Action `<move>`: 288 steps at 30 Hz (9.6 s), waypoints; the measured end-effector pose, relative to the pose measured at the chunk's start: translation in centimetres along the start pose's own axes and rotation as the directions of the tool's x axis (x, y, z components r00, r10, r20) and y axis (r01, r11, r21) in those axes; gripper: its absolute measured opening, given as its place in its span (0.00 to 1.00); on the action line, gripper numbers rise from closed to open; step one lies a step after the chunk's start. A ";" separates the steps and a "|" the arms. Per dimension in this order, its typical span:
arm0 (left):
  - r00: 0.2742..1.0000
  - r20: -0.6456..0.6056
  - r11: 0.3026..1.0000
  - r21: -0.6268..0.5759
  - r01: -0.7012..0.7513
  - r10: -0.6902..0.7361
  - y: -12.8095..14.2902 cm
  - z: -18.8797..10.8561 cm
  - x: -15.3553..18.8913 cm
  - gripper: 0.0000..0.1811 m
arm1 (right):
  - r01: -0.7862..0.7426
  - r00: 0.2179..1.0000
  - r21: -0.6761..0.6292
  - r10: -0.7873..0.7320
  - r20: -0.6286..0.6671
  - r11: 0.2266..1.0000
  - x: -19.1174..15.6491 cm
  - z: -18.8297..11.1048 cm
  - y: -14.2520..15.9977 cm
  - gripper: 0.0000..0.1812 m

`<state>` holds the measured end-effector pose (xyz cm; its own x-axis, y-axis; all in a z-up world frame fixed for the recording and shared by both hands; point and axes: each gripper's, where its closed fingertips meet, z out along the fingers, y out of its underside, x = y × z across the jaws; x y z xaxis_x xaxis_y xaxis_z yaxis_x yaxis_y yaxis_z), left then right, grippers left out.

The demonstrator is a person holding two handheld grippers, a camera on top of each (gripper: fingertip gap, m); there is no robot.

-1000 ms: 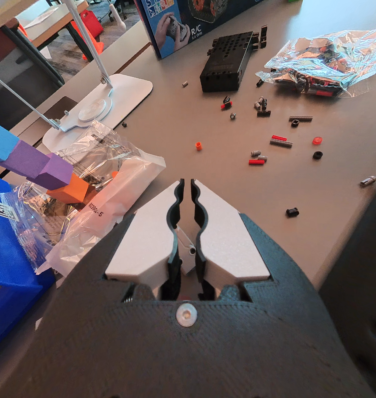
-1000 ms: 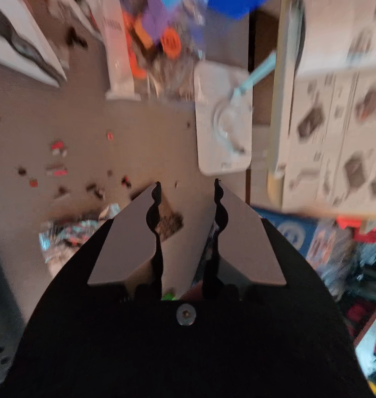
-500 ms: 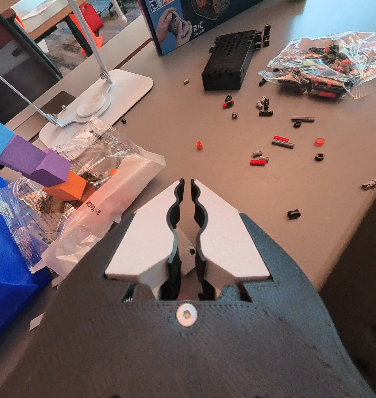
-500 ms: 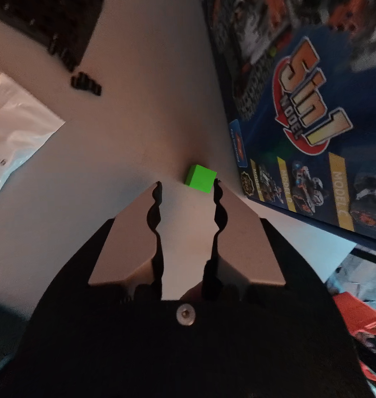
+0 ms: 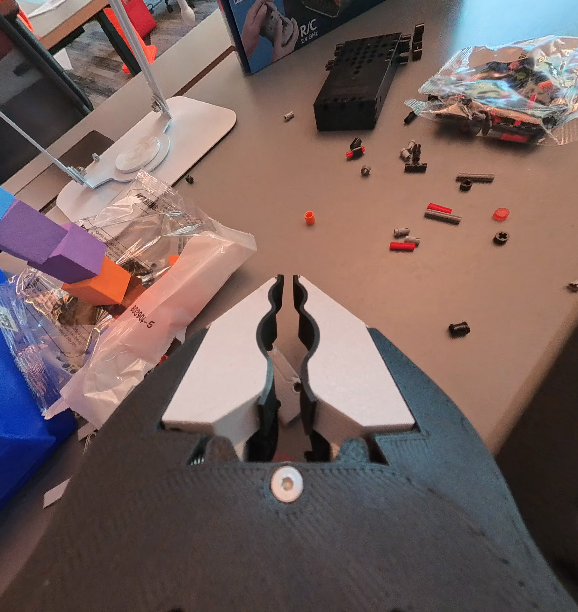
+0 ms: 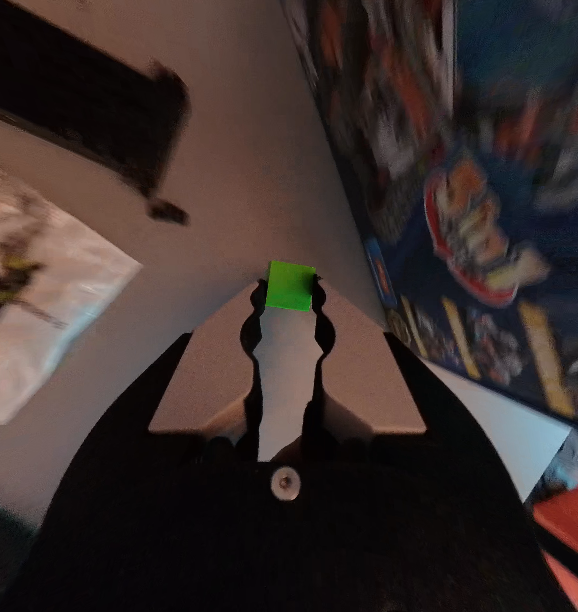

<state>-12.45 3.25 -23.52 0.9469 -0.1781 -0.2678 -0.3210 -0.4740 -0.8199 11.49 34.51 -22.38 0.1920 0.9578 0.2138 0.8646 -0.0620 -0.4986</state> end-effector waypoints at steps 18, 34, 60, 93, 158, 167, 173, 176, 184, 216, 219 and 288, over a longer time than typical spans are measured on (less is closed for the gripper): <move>1.000 0.004 1.000 0.026 0.016 -0.016 -0.3 -0.3 -0.3 0.02 | 0.579 0.724 0.365 -0.665 0.182 0.729 -27.6 -3.1 -36.0 0.15; 1.000 -0.006 0.999 0.037 0.002 -0.002 -0.6 -0.4 0.0 0.02 | 0.647 0.666 0.269 -0.701 0.255 0.713 -31.1 -0.2 -37.0 0.15; 1.000 -0.005 0.999 0.033 0.012 -0.012 -0.5 -0.4 -0.1 0.03 | 0.590 0.705 0.332 -0.670 0.231 0.736 -30.5 -1.7 -38.1 0.21; 0.999 0.028 0.999 0.036 0.035 -0.036 -0.4 -0.5 -0.9 0.03 | -0.305 0.937 -0.060 0.289 -0.196 0.950 8.8 -2.4 14.3 0.20; 0.999 0.019 0.996 0.076 0.043 -0.045 -1.1 -0.9 -0.9 0.03 | 0.534 0.745 0.333 -0.619 0.249 0.777 -30.5 -2.7 -38.5 0.14; 0.999 0.020 0.996 0.075 0.046 -0.047 -1.0 -0.9 -0.9 0.03 | 0.526 0.748 0.334 -0.613 0.255 0.782 -30.5 -2.7 -38.4 0.16; 0.999 0.020 0.996 0.072 0.047 -0.049 -1.0 -0.8 -0.9 0.03 | 0.523 0.750 0.336 -0.610 0.254 0.783 -30.4 -2.6 -38.2 0.15; 0.999 0.020 0.996 0.071 0.048 -0.050 -0.9 -0.8 -0.9 0.03 | 0.519 0.753 0.341 -0.608 0.252 0.784 -30.3 -2.6 -38.3 0.15; 0.999 0.019 0.997 0.067 0.046 -0.048 -0.9 -0.8 -0.9 0.03 | 0.506 0.756 0.345 -0.599 0.264 0.791 -30.2 -2.6 -38.4 0.15; 0.995 0.078 0.994 0.098 0.047 -0.055 -1.3 -1.4 -1.9 0.03 | 0.170 0.951 0.599 -0.290 0.109 0.783 -20.2 -12.1 -23.4 0.18; 0.994 0.097 0.994 0.098 0.048 -0.058 -1.3 -1.4 -2.3 0.03 | 0.074 0.980 0.595 -0.169 0.105 0.801 -17.9 -10.3 -19.4 0.16; 0.887 0.460 0.999 -0.024 0.041 -0.025 -2.0 1.8 -13.7 0.00 | -0.162 0.975 0.639 0.223 -0.015 0.752 -9.2 -3.6 -10.0 0.12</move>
<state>-24.72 8.16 -19.09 0.8572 0.2506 -0.4499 -0.2824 -0.5017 -0.8177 2.71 25.32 -16.34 0.3867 0.9156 0.1099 0.3229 -0.0228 -0.9462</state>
